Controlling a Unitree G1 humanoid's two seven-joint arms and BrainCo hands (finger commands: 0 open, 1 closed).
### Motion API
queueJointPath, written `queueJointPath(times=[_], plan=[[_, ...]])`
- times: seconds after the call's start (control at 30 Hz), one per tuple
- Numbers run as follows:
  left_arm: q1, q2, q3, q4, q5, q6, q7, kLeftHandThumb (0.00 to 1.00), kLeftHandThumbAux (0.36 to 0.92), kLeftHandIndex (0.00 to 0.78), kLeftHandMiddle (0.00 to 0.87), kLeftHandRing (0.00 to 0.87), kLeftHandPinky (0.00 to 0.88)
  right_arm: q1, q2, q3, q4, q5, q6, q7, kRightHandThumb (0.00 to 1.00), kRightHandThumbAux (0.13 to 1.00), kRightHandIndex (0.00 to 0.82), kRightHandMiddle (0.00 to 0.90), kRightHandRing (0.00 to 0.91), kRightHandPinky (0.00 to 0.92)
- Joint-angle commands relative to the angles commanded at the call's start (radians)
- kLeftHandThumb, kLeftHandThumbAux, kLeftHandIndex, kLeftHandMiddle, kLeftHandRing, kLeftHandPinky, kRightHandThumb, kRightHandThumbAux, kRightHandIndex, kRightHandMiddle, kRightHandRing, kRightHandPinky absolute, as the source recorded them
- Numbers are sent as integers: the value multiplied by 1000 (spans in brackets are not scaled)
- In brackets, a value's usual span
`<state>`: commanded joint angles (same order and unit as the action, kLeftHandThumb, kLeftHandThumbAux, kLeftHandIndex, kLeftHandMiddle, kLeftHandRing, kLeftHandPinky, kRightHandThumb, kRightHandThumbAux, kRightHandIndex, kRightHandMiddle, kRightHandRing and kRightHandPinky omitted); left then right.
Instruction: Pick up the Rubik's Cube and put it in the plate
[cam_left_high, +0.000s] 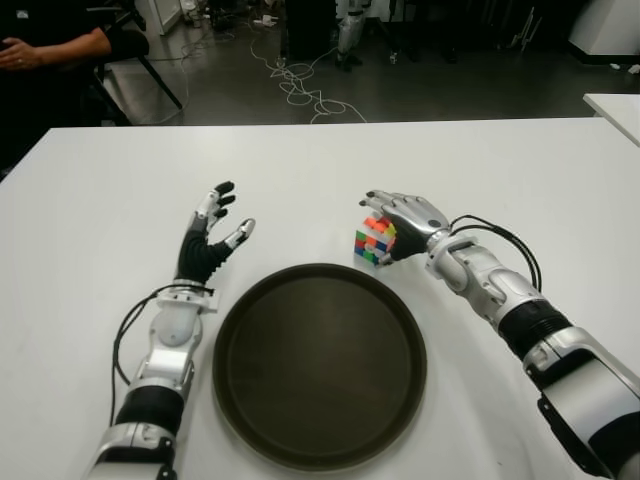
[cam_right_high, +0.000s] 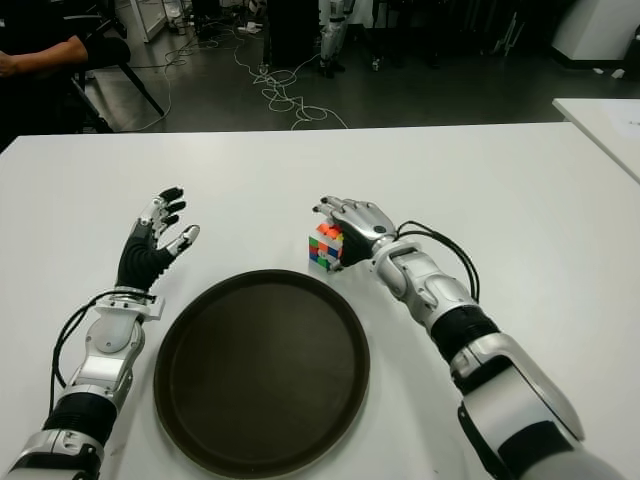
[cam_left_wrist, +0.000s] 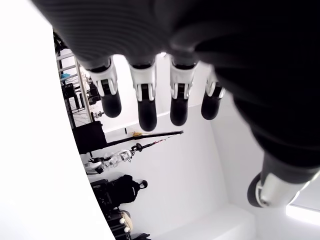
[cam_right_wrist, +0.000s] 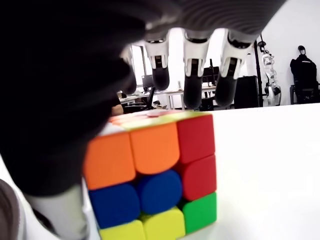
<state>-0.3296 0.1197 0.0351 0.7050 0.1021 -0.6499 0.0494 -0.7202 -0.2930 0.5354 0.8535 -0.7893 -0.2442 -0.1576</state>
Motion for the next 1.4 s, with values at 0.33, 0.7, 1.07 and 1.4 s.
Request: queueJointPath(times=[0.33,0.7,1.07,1.4], plan=[[-2,-2,0,6,1,-5,9,92,600,110,145,131,103,-9,7,-2,30,8,-11,-15,0,811,112,111,164,232],[-8,5,-5,19,17,-20,15,88,589,110,140,128,96,-14,14,2,62,18,-37,-24,0,802,109,111,150,203],[-7,3,-4,16,8,-11,7,83,585,108,136,121,95,-18,19,20,76,6,-45,-29,0,802,104,104,148,215],[-9,-1,-5,10,14,-4,18,59,587,94,136,113,81,-17,28,37,81,0,-58,-31,0,809,99,101,135,185]])
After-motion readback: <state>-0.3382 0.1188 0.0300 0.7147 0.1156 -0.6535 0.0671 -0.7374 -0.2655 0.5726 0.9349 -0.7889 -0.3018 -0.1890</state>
